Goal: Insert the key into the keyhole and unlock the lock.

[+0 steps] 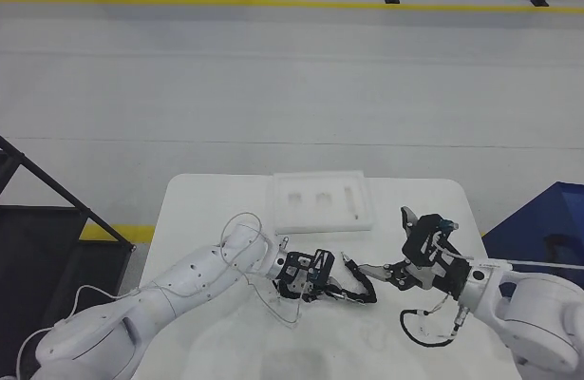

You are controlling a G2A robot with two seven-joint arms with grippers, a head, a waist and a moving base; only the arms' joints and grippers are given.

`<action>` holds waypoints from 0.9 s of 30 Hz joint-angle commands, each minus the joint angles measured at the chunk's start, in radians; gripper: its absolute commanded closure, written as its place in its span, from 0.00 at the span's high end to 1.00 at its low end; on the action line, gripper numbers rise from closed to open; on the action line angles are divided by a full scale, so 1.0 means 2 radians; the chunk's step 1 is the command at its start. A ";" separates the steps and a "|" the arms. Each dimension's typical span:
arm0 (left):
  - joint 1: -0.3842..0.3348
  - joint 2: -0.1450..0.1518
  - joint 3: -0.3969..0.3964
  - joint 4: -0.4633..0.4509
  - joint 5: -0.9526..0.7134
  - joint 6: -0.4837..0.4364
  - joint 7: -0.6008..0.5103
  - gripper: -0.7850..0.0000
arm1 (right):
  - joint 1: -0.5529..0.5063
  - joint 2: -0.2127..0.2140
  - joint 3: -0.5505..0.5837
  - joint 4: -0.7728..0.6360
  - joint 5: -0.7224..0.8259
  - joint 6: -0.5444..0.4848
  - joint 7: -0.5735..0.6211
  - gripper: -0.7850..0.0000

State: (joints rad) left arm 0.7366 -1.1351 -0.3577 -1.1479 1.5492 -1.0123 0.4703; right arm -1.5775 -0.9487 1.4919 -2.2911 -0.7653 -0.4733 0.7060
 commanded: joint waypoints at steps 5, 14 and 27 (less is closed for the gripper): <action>-0.002 -0.017 0.020 0.029 -0.011 0.000 0.002 1.00 | 0.006 0.000 -0.009 0.013 0.003 0.000 -0.003 1.00; -0.024 -0.021 0.005 0.053 -0.019 0.001 0.058 1.00 | 0.041 -0.001 -0.033 0.067 0.025 -0.031 -0.014 1.00; -0.093 0.047 -0.058 0.071 0.036 0.000 0.169 1.00 | 0.200 -0.002 -0.103 0.229 0.122 -0.181 0.037 1.00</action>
State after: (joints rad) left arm 0.5696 -1.0557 -0.4683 -1.0162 1.6366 -1.0124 0.8060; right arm -1.2166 -0.9526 1.3041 -1.8648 -0.5524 -0.8100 0.7606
